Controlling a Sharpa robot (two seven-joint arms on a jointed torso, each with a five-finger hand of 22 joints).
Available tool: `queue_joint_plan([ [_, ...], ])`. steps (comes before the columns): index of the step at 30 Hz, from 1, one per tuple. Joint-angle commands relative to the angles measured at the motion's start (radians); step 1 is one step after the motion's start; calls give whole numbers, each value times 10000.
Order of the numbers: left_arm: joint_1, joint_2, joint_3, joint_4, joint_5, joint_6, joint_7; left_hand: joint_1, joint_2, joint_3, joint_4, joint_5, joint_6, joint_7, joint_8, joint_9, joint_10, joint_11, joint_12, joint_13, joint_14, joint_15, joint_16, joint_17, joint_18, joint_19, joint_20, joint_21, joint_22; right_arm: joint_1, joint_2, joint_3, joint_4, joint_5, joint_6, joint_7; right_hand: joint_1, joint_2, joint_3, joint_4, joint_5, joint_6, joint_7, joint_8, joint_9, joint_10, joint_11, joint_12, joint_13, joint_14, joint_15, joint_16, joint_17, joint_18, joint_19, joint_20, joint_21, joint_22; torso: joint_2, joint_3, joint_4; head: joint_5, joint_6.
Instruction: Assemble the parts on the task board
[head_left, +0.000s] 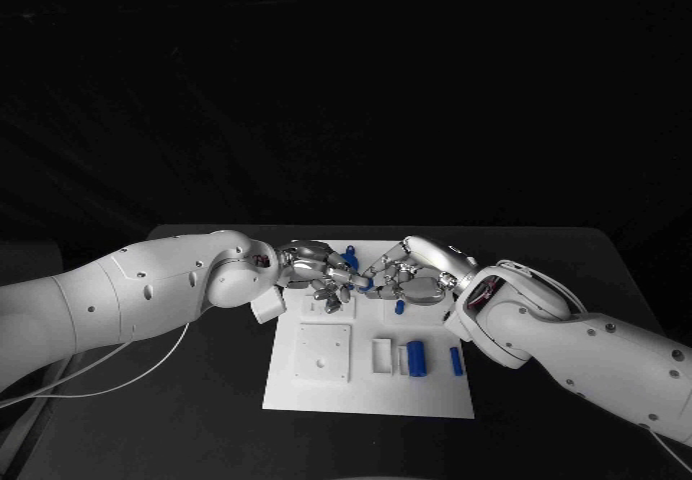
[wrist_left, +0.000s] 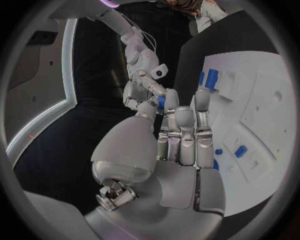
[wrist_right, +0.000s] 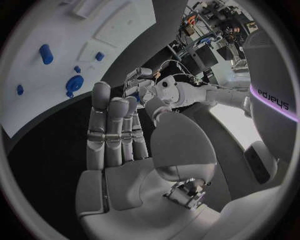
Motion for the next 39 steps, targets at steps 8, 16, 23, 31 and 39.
queue_joint_plan([
  [8,2,19,3,137,291,-109,279,-352,178,1201,-600,920,-290,-12,638,978,233,-33,-104,-87,-32,-29,108,25,212,-83,9,233,216,-5,6,3,33,-157,-20,-258,-224,-195,-289,196,597,51,-102,23,384,71,0,-104,5,16,-9,-18,6,-111,355,-48,-77,-94,0,2,0,-16,-2],
  [16,2,-10,2,149,470,-438,218,-755,72,1662,-872,1238,-272,-29,689,1455,294,-59,-16,-10,8,-60,137,40,224,-136,-14,439,205,-5,-19,3,12,-254,-430,-520,-228,-339,-944,565,741,-332,28,26,123,-18,77,-126,-4,-22,50,-123,-58,48,354,34,-201,-265,2,3,1,-19,11],
  [23,2,-10,1,151,396,-450,118,-768,52,1693,-913,1239,-248,-30,652,1482,303,-64,-17,-6,18,-64,139,43,224,-141,-20,478,205,-5,-29,3,9,-277,-676,-610,-132,-365,-1085,719,749,-346,38,27,43,-18,80,-121,-23,-11,54,-131,-65,61,362,44,-190,-326,4,6,-4,-22,10],
  [31,2,-17,0,139,132,-560,-35,-759,32,1700,-937,1243,-222,-35,638,1502,322,-70,-10,0,35,-70,149,48,227,-135,-26,507,205,-5,-43,3,30,-281,-739,-628,-122,-378,-1115,763,755,-346,38,28,29,-5,78,-114,-27,2,52,-123,-60,59,365,42,-169,-337,5,5,-2,-27,8],
  [39,2,-18,-1,143,-204,-874,-238,-761,8,1708,-959,1305,-187,-49,635,1556,358,-89,15,18,86,-88,165,54,235,-101,-43,567,204,-9,-61,3,62,-281,-723,-631,-105,-381,-1132,782,759,-332,33,30,24,6,75,-109,-30,6,50,-118,-54,52,367,39,-150,-343,3,3,-2,-26,9],
])
